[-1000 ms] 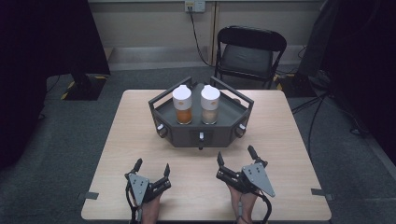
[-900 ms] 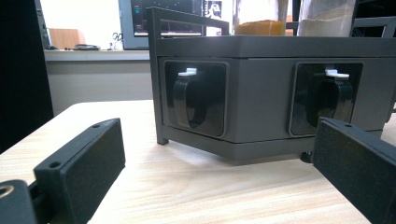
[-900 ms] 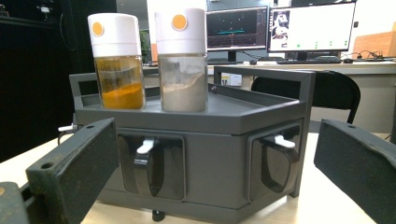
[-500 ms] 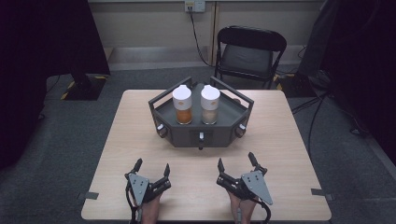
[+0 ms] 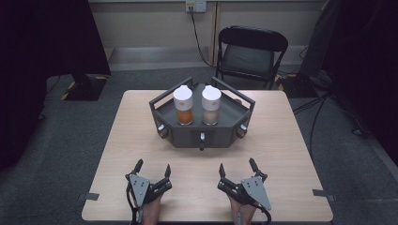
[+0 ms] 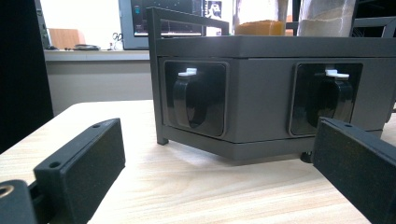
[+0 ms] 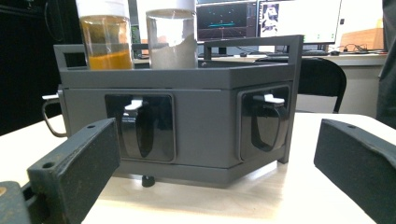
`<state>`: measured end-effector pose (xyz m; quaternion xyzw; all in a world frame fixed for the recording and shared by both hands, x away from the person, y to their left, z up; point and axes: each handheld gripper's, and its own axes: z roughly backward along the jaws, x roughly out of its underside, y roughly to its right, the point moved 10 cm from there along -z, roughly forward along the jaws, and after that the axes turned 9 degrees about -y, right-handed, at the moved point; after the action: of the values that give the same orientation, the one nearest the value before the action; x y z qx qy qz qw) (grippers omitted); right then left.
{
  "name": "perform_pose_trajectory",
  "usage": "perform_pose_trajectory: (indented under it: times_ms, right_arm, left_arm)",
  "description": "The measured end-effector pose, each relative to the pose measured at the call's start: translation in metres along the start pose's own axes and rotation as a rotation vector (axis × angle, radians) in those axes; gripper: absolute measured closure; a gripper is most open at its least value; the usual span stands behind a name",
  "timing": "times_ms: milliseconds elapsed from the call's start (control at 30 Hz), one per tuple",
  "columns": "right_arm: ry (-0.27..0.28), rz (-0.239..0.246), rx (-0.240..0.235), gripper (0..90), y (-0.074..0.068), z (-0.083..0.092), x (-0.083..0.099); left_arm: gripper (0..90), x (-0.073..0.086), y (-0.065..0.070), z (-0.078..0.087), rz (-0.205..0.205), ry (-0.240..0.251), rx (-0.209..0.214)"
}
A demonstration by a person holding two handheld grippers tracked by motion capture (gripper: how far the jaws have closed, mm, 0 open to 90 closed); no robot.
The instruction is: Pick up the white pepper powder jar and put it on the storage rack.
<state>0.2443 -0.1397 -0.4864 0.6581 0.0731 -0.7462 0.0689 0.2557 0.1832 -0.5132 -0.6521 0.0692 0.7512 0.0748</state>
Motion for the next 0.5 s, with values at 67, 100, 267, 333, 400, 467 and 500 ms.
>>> perform_pose_trajectory:
  times_ms: [67, 100, 267, 333, 400, 467, 500]
  right_arm:
    - [-0.003, 0.001, 0.004, 0.0, 0.0, -0.001, 0.003]
    - [-0.005, 0.007, 0.007, 0.0, -0.001, -0.001, 0.004]
    - [-0.016, 0.004, 0.017, 0.0, 0.0, -0.002, 0.009]
    - [-0.018, 0.004, 0.021, 0.0, 0.0, -0.003, 0.01]
    - [-0.015, 0.002, 0.023, 0.0, 0.0, -0.003, 0.012]
    - [-0.021, 0.003, 0.027, 0.0, 0.001, -0.003, 0.013]
    - [-0.023, 0.003, 0.031, 0.0, 0.001, -0.004, 0.015]
  left_arm:
    - [2.1, 0.0, 0.0, 0.0, 0.0, 0.0, 0.0]
    - [2.1, 0.0, 0.0, 0.0, 0.0, 0.0, 0.0]
    - [2.1, 0.0, 0.0, 0.0, 0.0, 0.0, 0.0]
    - [2.1, 0.0, 0.0, 0.0, 0.0, 0.0, 0.0]
    - [2.1, 0.0, 0.0, 0.0, 0.0, 0.0, 0.0]
    - [2.1, 0.0, 0.0, 0.0, 0.0, 0.0, 0.0]
    - [2.1, 0.0, 0.0, 0.0, 0.0, 0.0, 0.0]
